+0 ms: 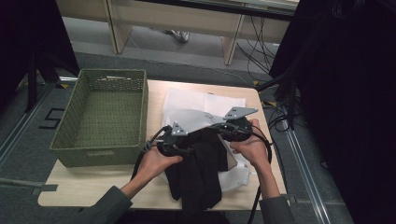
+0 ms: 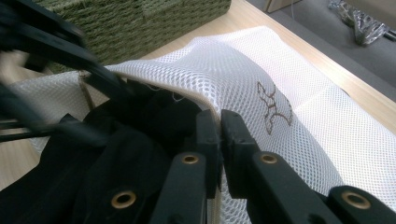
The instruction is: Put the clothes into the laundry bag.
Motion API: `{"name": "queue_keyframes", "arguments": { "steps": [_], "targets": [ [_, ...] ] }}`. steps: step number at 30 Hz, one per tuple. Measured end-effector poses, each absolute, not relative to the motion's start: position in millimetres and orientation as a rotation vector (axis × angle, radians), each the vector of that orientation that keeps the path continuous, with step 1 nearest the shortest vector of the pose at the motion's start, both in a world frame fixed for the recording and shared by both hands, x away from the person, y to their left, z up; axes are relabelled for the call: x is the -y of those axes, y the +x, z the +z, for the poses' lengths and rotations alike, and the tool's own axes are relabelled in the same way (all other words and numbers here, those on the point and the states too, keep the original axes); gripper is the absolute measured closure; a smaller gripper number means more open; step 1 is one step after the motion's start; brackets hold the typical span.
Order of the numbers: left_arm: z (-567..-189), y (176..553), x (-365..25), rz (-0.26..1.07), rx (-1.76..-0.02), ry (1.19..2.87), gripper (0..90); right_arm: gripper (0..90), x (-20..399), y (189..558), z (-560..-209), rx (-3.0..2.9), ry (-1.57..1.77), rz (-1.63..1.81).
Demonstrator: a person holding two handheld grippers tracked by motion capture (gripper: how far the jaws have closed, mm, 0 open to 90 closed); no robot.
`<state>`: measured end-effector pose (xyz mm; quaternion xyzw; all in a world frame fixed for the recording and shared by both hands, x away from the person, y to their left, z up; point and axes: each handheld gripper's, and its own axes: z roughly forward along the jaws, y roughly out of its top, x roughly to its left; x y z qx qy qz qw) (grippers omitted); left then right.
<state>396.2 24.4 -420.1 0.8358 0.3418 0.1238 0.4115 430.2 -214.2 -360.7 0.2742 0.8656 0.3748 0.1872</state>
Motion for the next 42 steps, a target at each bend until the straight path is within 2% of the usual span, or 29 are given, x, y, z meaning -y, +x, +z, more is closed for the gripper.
{"name": "queue_keyframes", "arguments": {
  "steps": [3,6,9,10,13,15,17,18,19,20,22,25,29,31,34,36,37,42],
  "targets": [
    [-409,374,-34,0.271,-0.826,2.119,28.3,87.3,213,430,-361,-2.438,0.774,1.056],
    [-409,351,-39,0.221,-0.799,2.114,26.3,87.3,214,429,-361,-2.430,0.787,1.047],
    [-428,331,-34,0.223,-0.786,2.173,25.1,87.3,212,429,-362,-2.442,0.769,1.050],
    [-439,326,-29,0.177,-0.793,2.184,24.5,87.3,212,428,-361,-2.444,0.798,1.043],
    [-467,322,-16,0.164,-0.802,2.226,21.4,87.3,210,427,-361,-2.445,0.765,1.041],
    [-481,324,-7,0.169,-0.780,2.256,14.8,87.3,209,425,-360,-2.449,0.763,1.044],
    [-489,329,4,0.241,-0.738,2.290,15.7,87.3,206,424,-360,-2.443,0.740,1.034],
    [-493,332,10,0.306,-0.717,2.282,19.5,87.3,204,423,-360,-2.460,0.740,1.034],
    [-493,335,12,0.369,-0.641,2.316,39.0,87.3,202,422,-360,-2.460,0.743,1.022],
    [-493,338,14,0.394,-0.627,2.322,50.6,87.3,201,422,-360,-2.461,0.712,1.026],
    [-492,346,21,0.404,-0.627,2.328,66.0,87.3,200,420,-360,-2.475,0.722,1.020],
    [-480,352,29,0.485,-0.594,2.338,79.1,87.3,197,419,-360,-2.471,0.732,1.027],
    [-466,381,33,0.553,-0.684,2.264,81.8,87.3,198,420,-359,-2.491,0.708,1.038],
    [-465,395,35,0.556,-0.730,2.230,82.3,87.4,198,420,-358,-2.474,0.729,1.033],
    [-468,412,38,0.630,-0.793,2.191,82.1,87.5,202,423,-358,-2.462,0.734,1.042],
    [-472,420,38,0.603,-0.832,2.178,81.6,87.5,204,425,-360,-2.453,0.730,1.055],
    [-472,421,36,0.634,-0.854,2.166,81.0,87.5,206,424,-359,-2.465,0.762,1.037],
    [-465,411,22,0.559,-0.815,2.162,74.9,87.5,209,424,-359,-2.466,0.770,1.050]
  ]
}}
